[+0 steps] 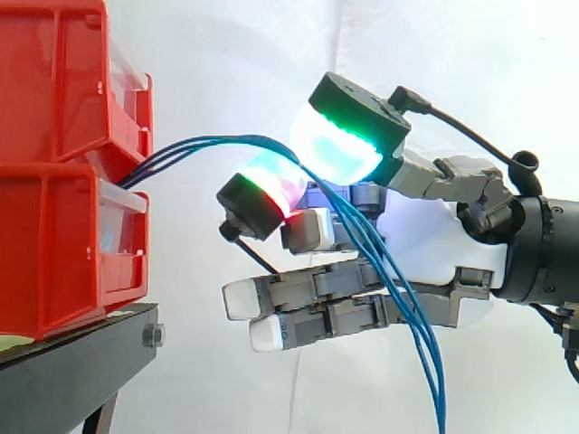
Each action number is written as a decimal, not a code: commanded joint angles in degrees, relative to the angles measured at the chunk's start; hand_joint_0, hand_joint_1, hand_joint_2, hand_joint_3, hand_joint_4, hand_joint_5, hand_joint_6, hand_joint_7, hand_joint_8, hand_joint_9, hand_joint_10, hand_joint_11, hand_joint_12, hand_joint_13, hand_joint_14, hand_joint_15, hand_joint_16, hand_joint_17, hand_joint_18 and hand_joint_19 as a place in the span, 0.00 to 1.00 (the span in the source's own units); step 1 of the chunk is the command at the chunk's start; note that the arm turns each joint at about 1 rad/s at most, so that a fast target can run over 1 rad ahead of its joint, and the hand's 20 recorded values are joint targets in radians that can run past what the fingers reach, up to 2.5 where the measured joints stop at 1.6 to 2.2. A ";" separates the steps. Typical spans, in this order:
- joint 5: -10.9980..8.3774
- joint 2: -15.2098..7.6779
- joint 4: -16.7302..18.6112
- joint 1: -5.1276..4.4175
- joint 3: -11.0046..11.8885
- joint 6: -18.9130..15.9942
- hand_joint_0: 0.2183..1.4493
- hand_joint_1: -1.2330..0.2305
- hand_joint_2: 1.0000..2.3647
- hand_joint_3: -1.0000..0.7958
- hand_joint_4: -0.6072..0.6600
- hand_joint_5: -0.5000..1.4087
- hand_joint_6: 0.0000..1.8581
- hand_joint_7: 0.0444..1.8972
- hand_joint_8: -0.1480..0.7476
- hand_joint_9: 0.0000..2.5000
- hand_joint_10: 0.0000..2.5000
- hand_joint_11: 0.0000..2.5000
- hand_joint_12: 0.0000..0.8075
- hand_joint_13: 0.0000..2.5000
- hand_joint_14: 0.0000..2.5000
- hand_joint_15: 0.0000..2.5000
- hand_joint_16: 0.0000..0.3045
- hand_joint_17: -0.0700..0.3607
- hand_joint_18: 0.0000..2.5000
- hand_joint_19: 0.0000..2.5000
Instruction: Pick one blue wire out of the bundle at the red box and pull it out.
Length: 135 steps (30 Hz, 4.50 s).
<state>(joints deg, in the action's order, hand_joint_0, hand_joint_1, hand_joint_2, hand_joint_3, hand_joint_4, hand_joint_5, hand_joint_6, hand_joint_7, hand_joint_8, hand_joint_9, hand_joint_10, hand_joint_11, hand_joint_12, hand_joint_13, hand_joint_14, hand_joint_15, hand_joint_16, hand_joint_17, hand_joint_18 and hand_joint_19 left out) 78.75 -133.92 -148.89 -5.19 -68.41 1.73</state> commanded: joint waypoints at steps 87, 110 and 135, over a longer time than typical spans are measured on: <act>-0.18 -0.02 -1.58 -0.44 0.03 -0.76 0.35 0.25 0.01 0.42 0.51 0.17 0.50 0.56 0.43 0.40 0.01 0.34 0.46 0.24 0.01 0.17 0.18 0.44 0.17 0.17; -0.18 -0.02 -1.85 -0.44 0.03 -2.52 0.30 0.29 0.00 0.51 0.35 0.20 0.44 0.53 0.36 0.45 0.01 0.20 0.48 0.25 0.00 0.14 0.20 0.49 0.19 0.15; -0.18 -0.02 -2.20 -0.44 0.03 -2.61 0.28 0.23 0.29 0.50 0.62 0.19 0.42 0.59 0.45 0.41 0.01 0.20 0.53 0.23 0.00 0.12 0.22 0.51 0.20 0.12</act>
<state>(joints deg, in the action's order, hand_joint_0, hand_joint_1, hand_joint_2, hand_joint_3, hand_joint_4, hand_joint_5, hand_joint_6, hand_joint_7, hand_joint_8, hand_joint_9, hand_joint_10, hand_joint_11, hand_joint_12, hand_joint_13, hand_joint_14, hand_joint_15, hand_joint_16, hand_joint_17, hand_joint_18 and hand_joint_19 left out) 78.57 -133.93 -151.08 -5.63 -68.40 -0.89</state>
